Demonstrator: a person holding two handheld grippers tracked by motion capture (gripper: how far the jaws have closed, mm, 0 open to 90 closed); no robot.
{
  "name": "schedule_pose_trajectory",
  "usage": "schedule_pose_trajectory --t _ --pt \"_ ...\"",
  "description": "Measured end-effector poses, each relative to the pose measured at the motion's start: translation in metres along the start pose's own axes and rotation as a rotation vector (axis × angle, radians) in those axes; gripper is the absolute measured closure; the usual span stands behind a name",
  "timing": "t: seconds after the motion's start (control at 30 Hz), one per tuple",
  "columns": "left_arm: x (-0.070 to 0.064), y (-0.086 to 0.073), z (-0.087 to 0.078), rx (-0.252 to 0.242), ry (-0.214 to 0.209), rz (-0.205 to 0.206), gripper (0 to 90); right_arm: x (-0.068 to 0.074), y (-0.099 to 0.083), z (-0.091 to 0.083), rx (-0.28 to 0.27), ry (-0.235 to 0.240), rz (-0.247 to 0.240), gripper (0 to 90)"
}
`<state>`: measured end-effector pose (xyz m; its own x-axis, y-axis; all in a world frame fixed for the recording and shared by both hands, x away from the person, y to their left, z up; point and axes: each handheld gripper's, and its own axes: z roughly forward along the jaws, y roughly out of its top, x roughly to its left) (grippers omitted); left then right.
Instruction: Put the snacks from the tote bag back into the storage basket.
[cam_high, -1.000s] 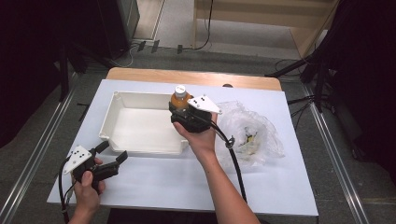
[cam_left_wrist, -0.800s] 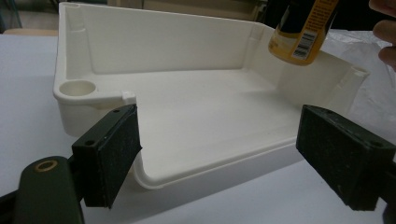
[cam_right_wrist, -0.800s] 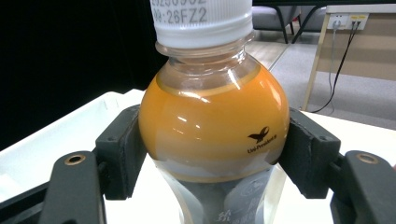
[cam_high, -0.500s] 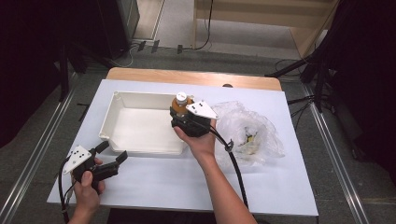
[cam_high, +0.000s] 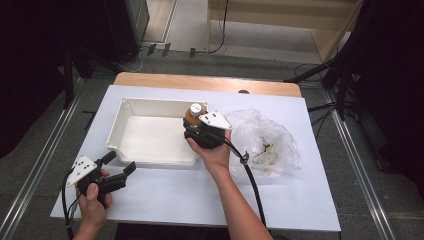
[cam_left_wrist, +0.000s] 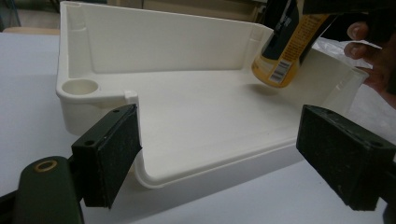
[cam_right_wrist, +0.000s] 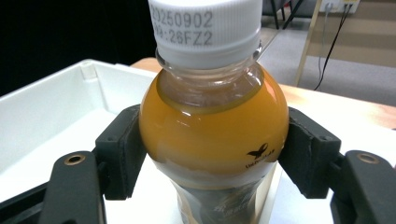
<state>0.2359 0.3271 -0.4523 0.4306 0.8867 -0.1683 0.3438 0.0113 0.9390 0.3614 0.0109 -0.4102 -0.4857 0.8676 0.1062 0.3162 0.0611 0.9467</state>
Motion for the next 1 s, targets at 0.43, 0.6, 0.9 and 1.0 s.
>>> schedule_pose_trajectory --t 0.43,0.6,0.9,1.0 --pt "0.000 0.000 0.000 -0.002 -0.007 0.001 13.9 -0.001 -0.012 0.007 0.028 -0.021 -0.011 30.9" --pt "0.000 0.000 0.001 -0.005 -0.008 0.003 13.9 -0.005 -0.012 0.007 0.028 -0.021 0.009 30.7" --pt "-0.002 0.000 0.001 -0.010 0.000 0.008 11.7 -0.010 -0.006 -0.001 0.025 0.007 0.040 24.8" --pt "-0.002 0.000 0.001 -0.008 0.002 0.012 11.7 -0.010 -0.003 -0.005 0.016 0.037 0.043 24.4"
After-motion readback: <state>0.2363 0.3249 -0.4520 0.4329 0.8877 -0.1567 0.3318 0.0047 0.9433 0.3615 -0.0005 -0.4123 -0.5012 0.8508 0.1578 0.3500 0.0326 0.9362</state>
